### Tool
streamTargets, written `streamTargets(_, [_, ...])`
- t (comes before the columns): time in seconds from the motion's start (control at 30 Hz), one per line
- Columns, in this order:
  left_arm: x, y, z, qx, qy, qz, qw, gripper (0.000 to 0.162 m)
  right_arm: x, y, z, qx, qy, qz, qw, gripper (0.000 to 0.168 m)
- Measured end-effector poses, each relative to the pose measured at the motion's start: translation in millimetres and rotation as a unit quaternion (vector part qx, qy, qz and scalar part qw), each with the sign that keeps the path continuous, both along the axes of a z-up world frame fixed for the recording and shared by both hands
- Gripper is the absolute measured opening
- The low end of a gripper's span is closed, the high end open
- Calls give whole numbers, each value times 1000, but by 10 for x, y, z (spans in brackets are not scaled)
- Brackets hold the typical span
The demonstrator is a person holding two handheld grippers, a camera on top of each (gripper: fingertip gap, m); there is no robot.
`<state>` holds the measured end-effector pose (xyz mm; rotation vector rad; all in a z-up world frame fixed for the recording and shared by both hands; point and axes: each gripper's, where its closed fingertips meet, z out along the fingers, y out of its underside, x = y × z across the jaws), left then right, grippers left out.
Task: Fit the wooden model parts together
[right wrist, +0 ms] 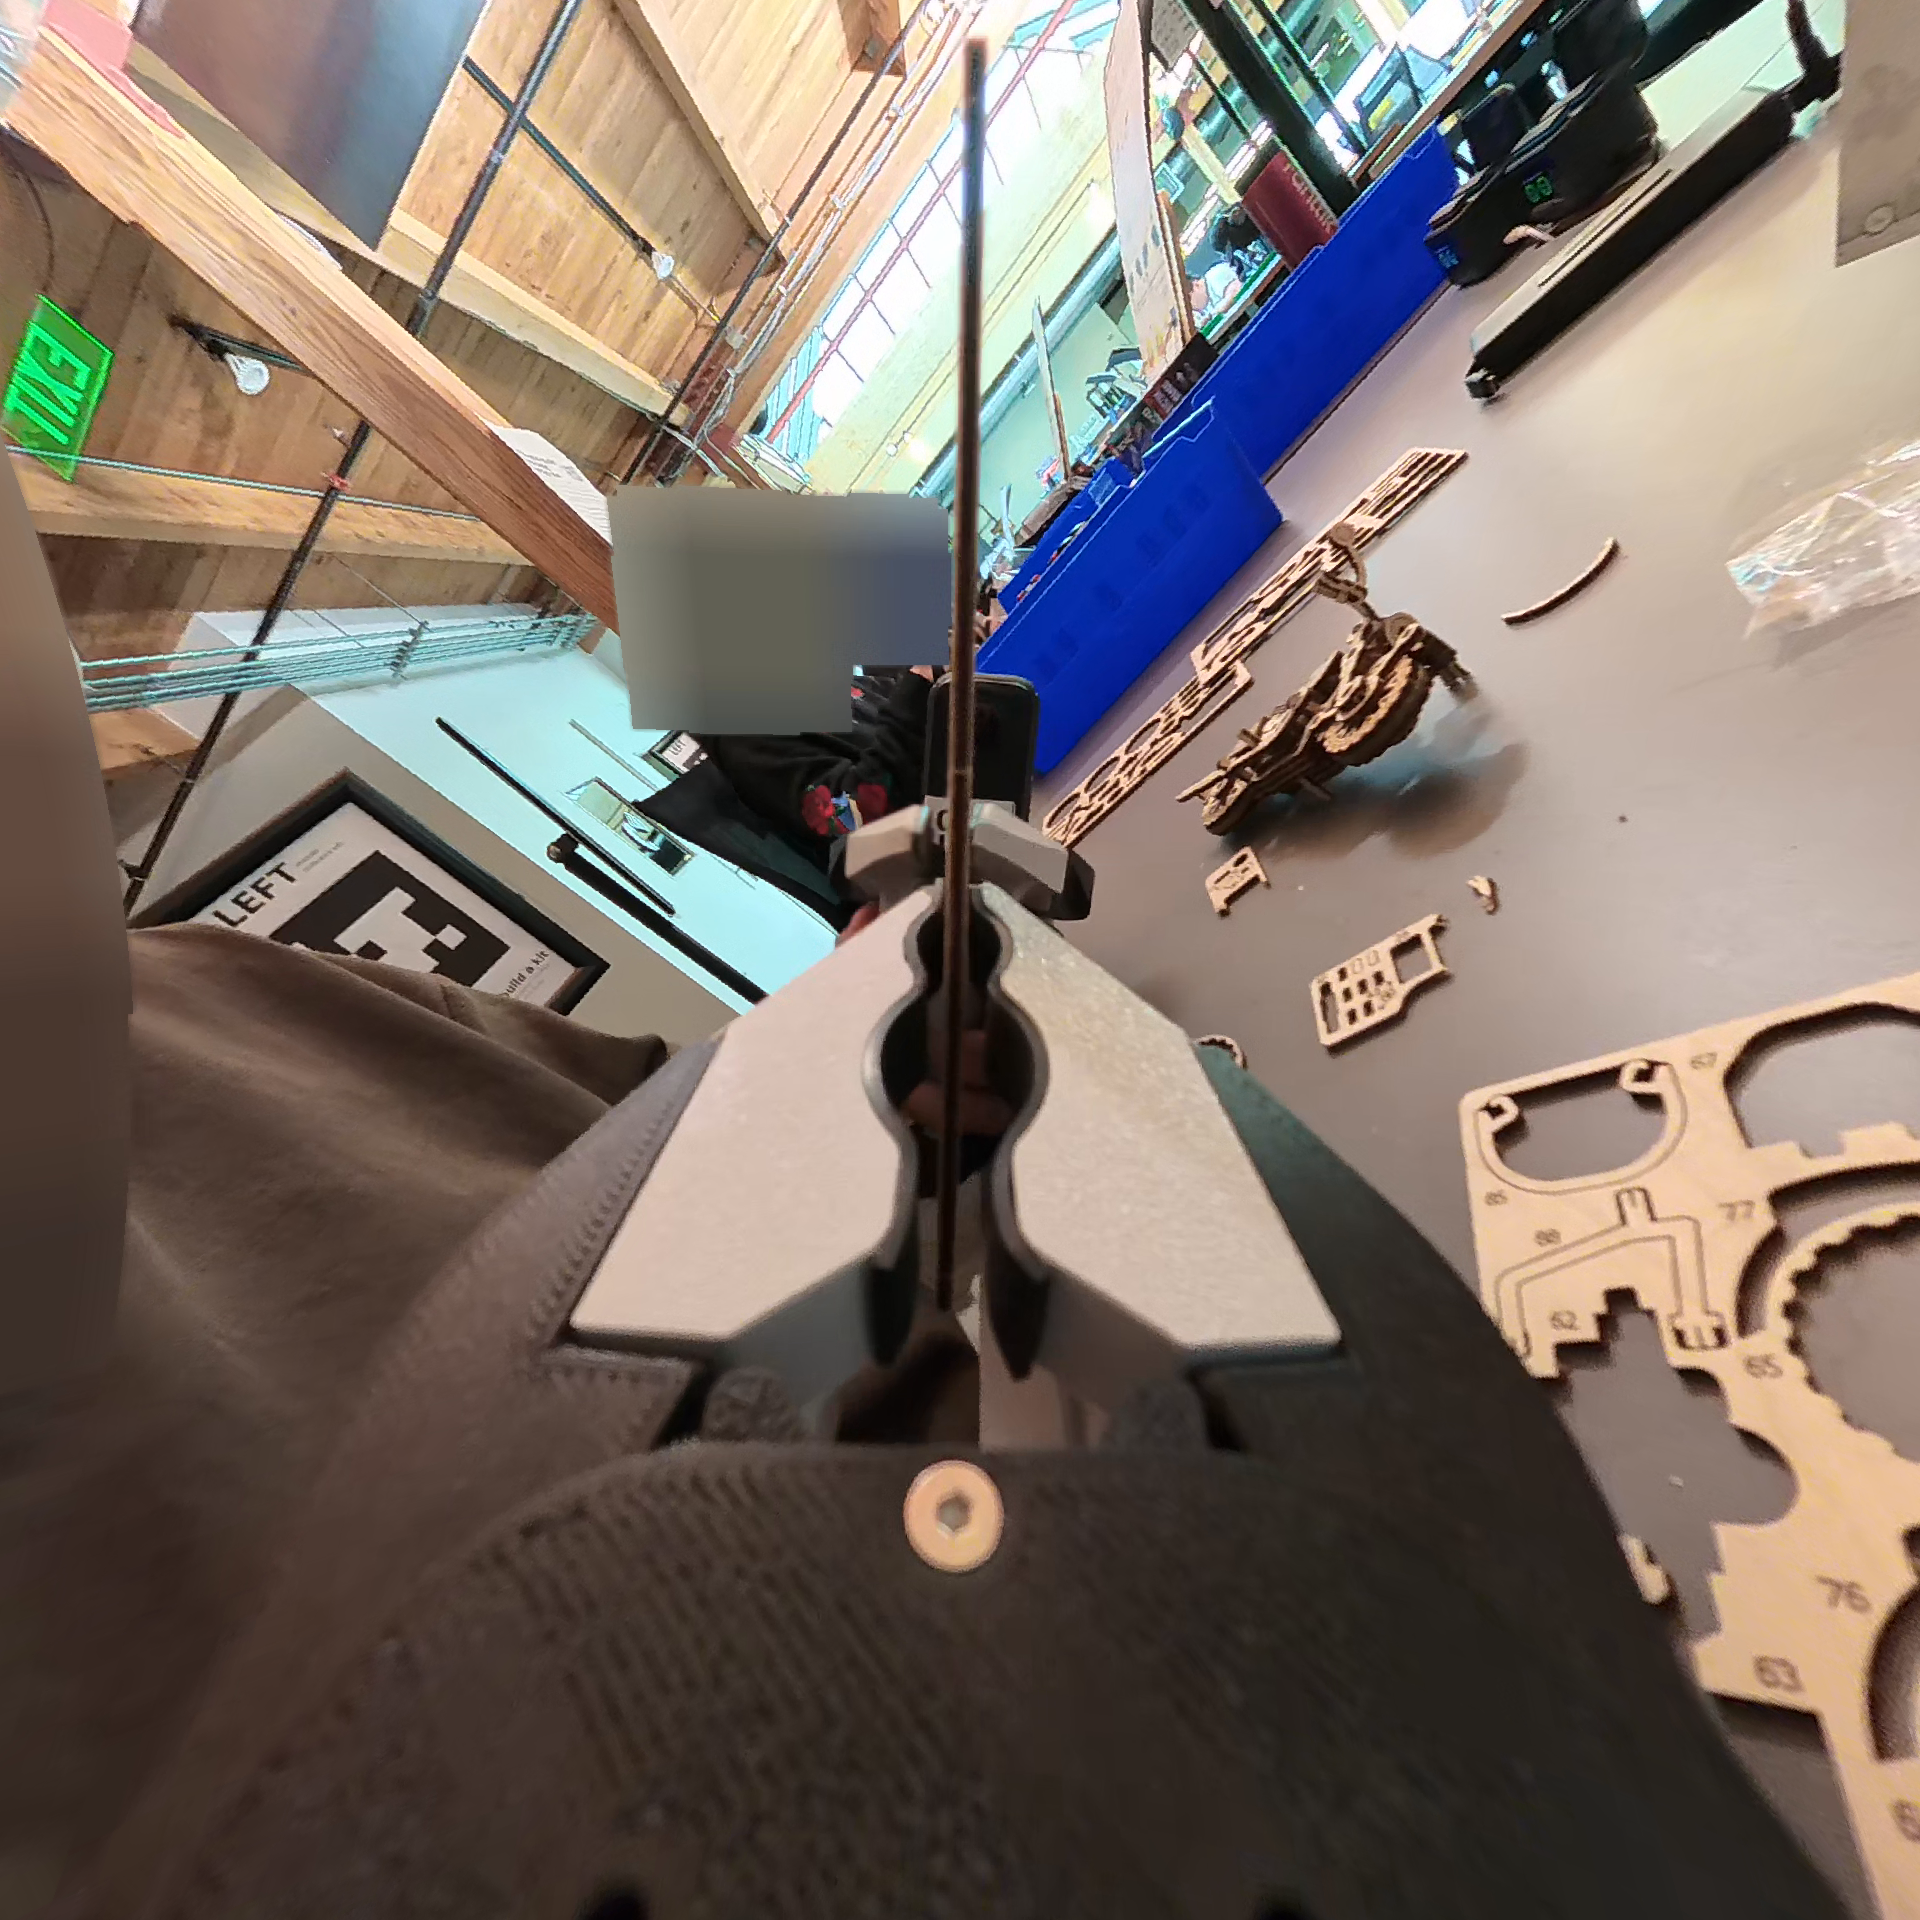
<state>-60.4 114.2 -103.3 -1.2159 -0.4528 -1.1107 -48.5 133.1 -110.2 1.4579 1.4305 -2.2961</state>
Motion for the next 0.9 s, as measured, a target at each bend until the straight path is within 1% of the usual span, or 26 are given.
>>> streamTargets(0.1, [-20, 1, -11, -3, 2, 5, 1000, 7, -2, -13, 1, 9, 3, -2, 1000, 1])
streamTargets(0.17, [-18, 6, -16, -5, 4, 6, 1000, 6, 2, -37, 4, 12, 4, 1, 1000, 0])
streamTargets(0.2, [-16, 8, -21, -6, 6, 6, 1000, 1, 4, -49, 0, 14, 4, 2, 1000, 1])
streamTargets(0.23, [-14, 5, -19, -5, 8, 7, 1000, 0, 4, -55, -2, 16, 5, 2, 1000, 1])
streamTargets(0.37, [-24, 4, -27, -8, 12, 9, 1000, 0, -1, -45, -4, 24, 10, -4, 1000, 1])
streamTargets(0.4, [-42, 1, -28, -8, 8, 13, 1000, 0, -2, -28, 7, 24, 14, -8, 1000, 4])
streamTargets(0.47, [-75, -11, -18, -4, -2, 16, 1000, 0, -4, 27, 46, 17, 22, -16, 999, 12])
streamTargets(0.53, [-102, -17, -18, -4, -5, 21, 1000, 0, -18, 111, 73, 7, 25, -31, 999, 15])
streamTargets(0.73, [-133, -23, -18, -5, -6, 27, 1000, 0, -46, 332, 131, -34, 26, -64, 997, 15])
streamTargets(0.9, [-145, -26, -18, -4, -11, 27, 1000, 0, -51, 343, 128, -44, 24, -65, 997, 13])
